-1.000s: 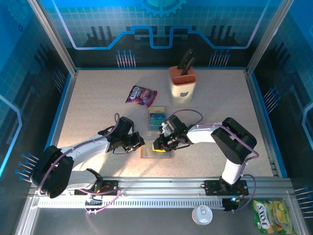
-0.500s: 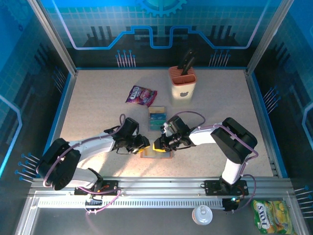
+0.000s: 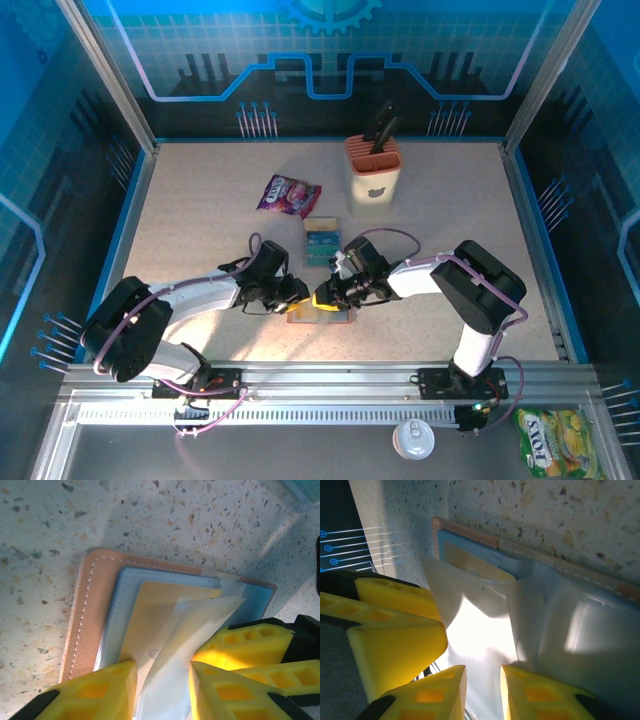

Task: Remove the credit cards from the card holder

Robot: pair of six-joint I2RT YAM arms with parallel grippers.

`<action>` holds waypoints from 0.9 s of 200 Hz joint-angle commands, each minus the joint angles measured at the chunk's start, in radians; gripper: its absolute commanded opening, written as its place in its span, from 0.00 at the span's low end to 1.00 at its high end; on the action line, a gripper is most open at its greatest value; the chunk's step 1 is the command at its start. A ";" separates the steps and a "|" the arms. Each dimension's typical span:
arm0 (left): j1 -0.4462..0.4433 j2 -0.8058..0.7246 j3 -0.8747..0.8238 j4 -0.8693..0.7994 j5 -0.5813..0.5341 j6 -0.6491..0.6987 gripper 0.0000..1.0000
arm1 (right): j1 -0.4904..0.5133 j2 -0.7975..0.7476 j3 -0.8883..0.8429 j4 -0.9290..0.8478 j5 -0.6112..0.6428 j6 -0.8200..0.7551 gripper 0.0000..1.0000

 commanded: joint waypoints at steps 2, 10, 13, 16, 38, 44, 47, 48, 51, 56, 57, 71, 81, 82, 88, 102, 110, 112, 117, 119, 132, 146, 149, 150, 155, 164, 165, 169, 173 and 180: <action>-0.006 0.007 0.029 0.009 0.013 -0.005 0.29 | -0.010 0.003 -0.016 -0.002 -0.010 0.007 0.26; -0.006 0.007 0.030 0.008 0.012 -0.004 0.28 | -0.010 0.000 -0.016 -0.002 -0.012 0.008 0.26; -0.007 0.007 0.031 0.008 0.012 -0.005 0.28 | -0.009 -0.001 -0.015 -0.001 -0.014 0.008 0.26; -0.006 0.007 0.031 0.008 0.012 -0.005 0.28 | -0.009 -0.004 -0.016 -0.001 -0.014 0.008 0.26; -0.007 -0.001 0.034 0.005 0.012 -0.004 0.27 | -0.008 -0.042 -0.017 -0.007 -0.006 0.007 0.27; -0.007 -0.003 0.037 0.004 0.012 -0.004 0.26 | -0.007 -0.054 -0.018 -0.013 -0.002 0.005 0.27; -0.008 -0.005 0.039 0.001 0.013 -0.003 0.26 | -0.008 -0.063 -0.017 -0.019 0.001 0.003 0.27; -0.008 -0.004 0.040 0.000 0.013 -0.002 0.26 | -0.008 -0.065 -0.018 -0.020 0.001 0.002 0.27; -0.006 -0.005 0.043 -0.002 0.015 -0.001 0.26 | -0.009 -0.073 -0.016 -0.026 0.004 0.000 0.27; -0.006 -0.008 0.048 -0.009 0.016 0.002 0.26 | -0.008 -0.087 -0.014 -0.039 0.009 -0.005 0.27; -0.007 -0.008 0.050 -0.010 0.016 0.002 0.26 | -0.008 -0.088 -0.014 -0.042 0.012 -0.006 0.27; -0.008 -0.014 0.070 -0.037 0.021 0.014 0.27 | -0.009 -0.127 -0.009 -0.084 0.031 -0.022 0.27; -0.007 -0.017 0.083 -0.049 0.025 0.021 0.27 | -0.010 -0.157 -0.004 -0.115 0.048 -0.035 0.27; -0.008 -0.017 0.084 -0.050 0.025 0.021 0.27 | -0.011 -0.161 -0.003 -0.118 0.050 -0.037 0.27; -0.008 -0.019 0.090 -0.054 0.027 0.024 0.27 | -0.014 -0.179 -0.003 -0.136 0.060 -0.044 0.27; -0.010 -0.018 0.105 -0.061 0.034 0.028 0.27 | -0.019 -0.219 0.004 -0.183 0.083 -0.061 0.28; -0.014 -0.016 0.116 -0.063 0.041 0.027 0.27 | -0.023 -0.239 0.009 -0.207 0.096 -0.070 0.28; -0.014 -0.015 0.119 -0.064 0.043 0.028 0.27 | -0.024 -0.245 0.008 -0.211 0.100 -0.071 0.28; -0.016 -0.011 0.127 -0.065 0.047 0.029 0.27 | -0.027 -0.257 0.009 -0.225 0.106 -0.075 0.28; -0.017 -0.010 0.129 -0.067 0.048 0.030 0.27 | -0.028 -0.261 0.009 -0.228 0.109 -0.076 0.28; -0.026 0.001 0.147 -0.070 0.052 0.034 0.26 | -0.037 -0.289 0.009 -0.247 0.123 -0.080 0.28; -0.036 0.020 0.160 -0.071 0.056 0.037 0.26 | -0.046 -0.306 0.005 -0.255 0.130 -0.082 0.28; -0.039 0.024 0.161 -0.071 0.058 0.037 0.26 | -0.047 -0.309 0.004 -0.256 0.130 -0.082 0.28; -0.040 0.025 0.162 -0.072 0.058 0.037 0.26 | -0.048 -0.309 0.003 -0.257 0.130 -0.081 0.28; -0.042 0.032 0.166 -0.071 0.059 0.037 0.26 | -0.050 -0.314 0.003 -0.258 0.132 -0.080 0.28; -0.049 0.043 0.171 -0.067 0.060 0.037 0.25 | -0.053 -0.320 -0.002 -0.260 0.135 -0.081 0.28; -0.050 0.044 0.172 -0.068 0.060 0.037 0.25 | -0.054 -0.321 -0.003 -0.260 0.135 -0.081 0.28; -0.053 0.049 0.173 -0.065 0.060 0.036 0.25 | -0.055 -0.324 -0.004 -0.260 0.136 -0.080 0.28; -0.054 0.054 0.175 -0.063 0.061 0.035 0.24 | -0.057 -0.327 -0.008 -0.260 0.138 -0.080 0.28; -0.059 0.060 0.179 -0.060 0.061 0.035 0.24 | -0.058 -0.332 -0.013 -0.257 0.139 -0.076 0.28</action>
